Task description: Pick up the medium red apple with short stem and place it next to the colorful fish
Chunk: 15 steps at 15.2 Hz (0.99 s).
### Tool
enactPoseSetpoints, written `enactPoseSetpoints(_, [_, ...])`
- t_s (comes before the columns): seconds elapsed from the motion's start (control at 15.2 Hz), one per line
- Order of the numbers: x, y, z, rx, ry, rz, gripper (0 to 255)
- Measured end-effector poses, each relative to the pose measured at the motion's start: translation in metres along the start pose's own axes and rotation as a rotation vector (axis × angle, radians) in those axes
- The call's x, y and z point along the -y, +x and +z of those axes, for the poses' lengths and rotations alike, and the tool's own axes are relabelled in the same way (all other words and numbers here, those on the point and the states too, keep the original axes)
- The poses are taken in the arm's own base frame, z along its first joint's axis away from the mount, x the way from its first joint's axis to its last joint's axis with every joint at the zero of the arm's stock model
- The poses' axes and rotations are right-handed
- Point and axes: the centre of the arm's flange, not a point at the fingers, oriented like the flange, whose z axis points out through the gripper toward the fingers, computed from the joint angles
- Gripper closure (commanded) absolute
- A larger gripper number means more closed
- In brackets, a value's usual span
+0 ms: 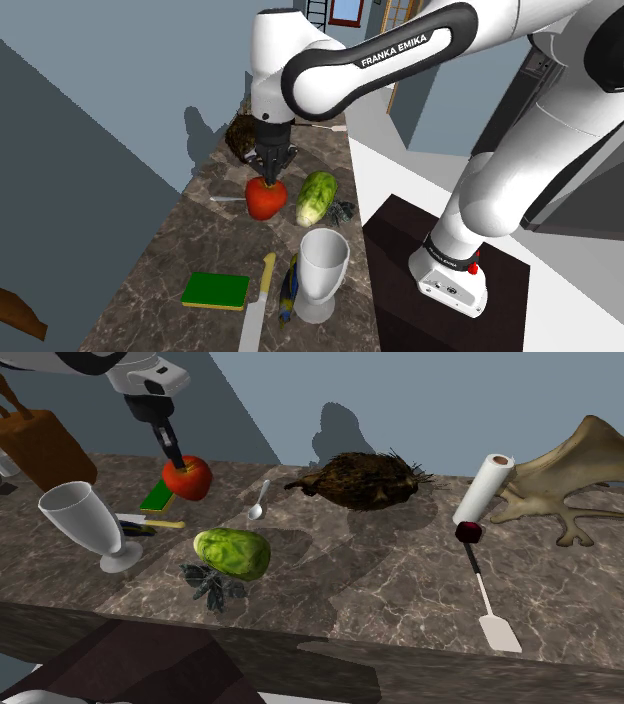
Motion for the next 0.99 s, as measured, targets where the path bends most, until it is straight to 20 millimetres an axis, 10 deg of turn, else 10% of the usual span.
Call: enactPoseSetpoints(0.99, [-0.004,-0.001,0.077,0.000,0.000,0.000,255])
